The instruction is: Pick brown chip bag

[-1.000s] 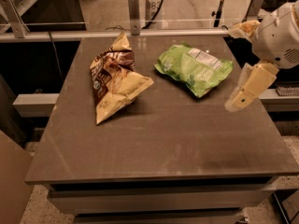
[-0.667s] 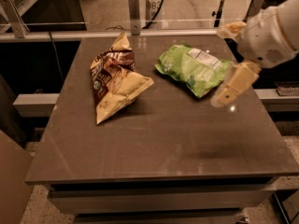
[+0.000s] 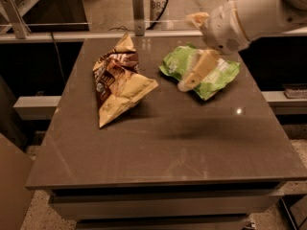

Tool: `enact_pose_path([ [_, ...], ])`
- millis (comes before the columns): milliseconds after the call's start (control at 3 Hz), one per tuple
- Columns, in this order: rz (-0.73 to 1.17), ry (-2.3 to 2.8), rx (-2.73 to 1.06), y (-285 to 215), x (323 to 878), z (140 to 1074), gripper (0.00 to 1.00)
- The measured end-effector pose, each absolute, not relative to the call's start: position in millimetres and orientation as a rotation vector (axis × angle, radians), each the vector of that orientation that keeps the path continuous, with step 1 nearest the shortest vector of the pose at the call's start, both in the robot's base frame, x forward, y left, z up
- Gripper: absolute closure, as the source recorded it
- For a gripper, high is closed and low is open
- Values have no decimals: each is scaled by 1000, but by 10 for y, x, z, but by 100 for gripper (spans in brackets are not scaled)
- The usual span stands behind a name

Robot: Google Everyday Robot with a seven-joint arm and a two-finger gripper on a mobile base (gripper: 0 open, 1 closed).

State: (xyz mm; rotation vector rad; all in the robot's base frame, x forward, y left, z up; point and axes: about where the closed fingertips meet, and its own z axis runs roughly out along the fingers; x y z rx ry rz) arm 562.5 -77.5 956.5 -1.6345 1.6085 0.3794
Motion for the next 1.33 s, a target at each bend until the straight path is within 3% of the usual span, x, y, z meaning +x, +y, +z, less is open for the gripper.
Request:
enact_pose_path([
  [333, 486, 1493, -1673, -273, 5948, 9582, 0],
  [667, 486, 1493, -1673, -271, 5948, 9582, 0],
  [1333, 670, 1485, -1678, 310, 5928, 9353, 0],
])
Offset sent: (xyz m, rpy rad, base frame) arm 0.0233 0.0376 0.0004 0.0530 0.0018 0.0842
